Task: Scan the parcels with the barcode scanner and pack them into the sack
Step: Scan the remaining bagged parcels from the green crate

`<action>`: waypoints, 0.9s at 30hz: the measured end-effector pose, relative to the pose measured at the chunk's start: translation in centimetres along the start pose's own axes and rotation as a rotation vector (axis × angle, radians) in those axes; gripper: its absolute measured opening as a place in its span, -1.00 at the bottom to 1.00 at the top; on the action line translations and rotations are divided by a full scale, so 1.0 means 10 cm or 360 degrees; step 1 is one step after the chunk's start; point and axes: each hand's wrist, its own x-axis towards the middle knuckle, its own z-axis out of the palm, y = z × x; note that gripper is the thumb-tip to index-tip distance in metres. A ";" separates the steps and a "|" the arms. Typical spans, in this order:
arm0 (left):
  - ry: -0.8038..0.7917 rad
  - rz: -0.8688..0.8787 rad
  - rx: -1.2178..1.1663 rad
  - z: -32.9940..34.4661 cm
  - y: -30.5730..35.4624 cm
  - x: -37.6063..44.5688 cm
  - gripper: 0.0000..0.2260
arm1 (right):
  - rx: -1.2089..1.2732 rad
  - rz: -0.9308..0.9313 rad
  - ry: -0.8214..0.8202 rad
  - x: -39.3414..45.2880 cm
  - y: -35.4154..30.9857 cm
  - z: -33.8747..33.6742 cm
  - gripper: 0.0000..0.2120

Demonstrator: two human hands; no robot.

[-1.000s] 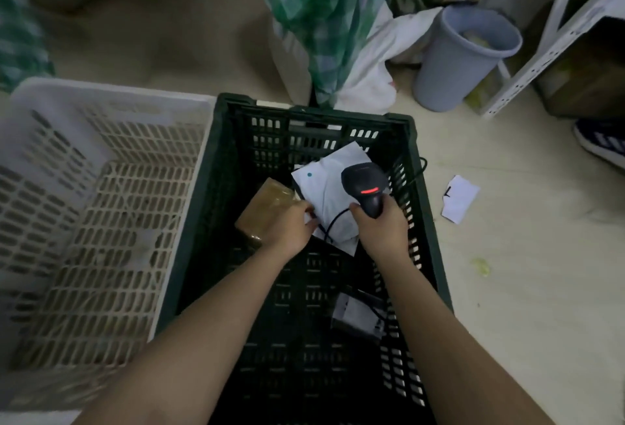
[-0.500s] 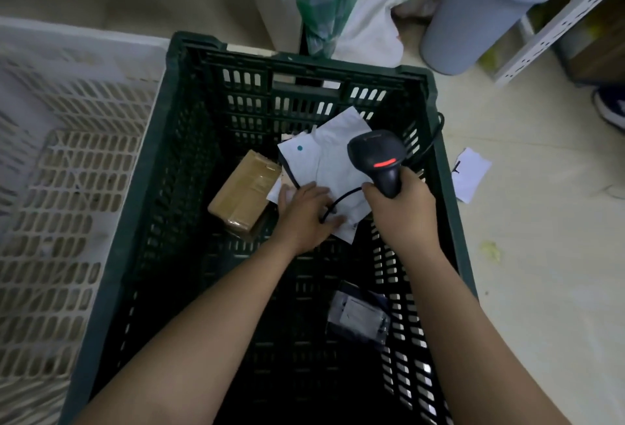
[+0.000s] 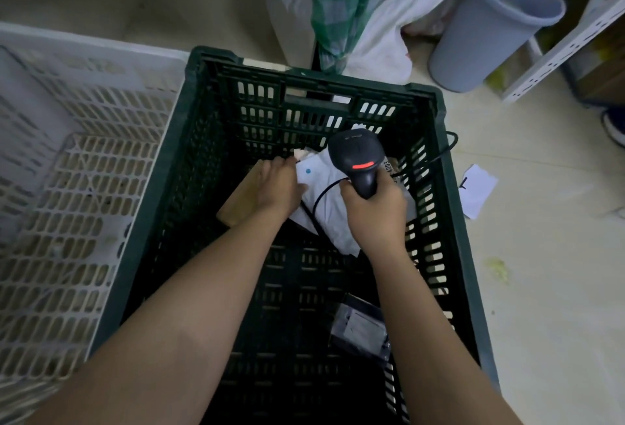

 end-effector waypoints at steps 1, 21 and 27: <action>0.0056 0.0006 -0.0049 -0.01 0.00 -0.04 -0.63 | -0.0003 -0.0007 0.0006 -0.01 0.02 0.00 -0.90; 0.0970 0.0590 0.0020 -2.69 0.11 -2.06 -0.94 | 0.0644 -0.0177 0.0185 -1.36 -1.19 -0.64 -0.90; 0.0541 0.0596 0.0266 -2.69 -0.67 -2.67 -0.90 | 0.0447 -0.0228 -0.0105 -1.73 -1.49 -0.49 -0.84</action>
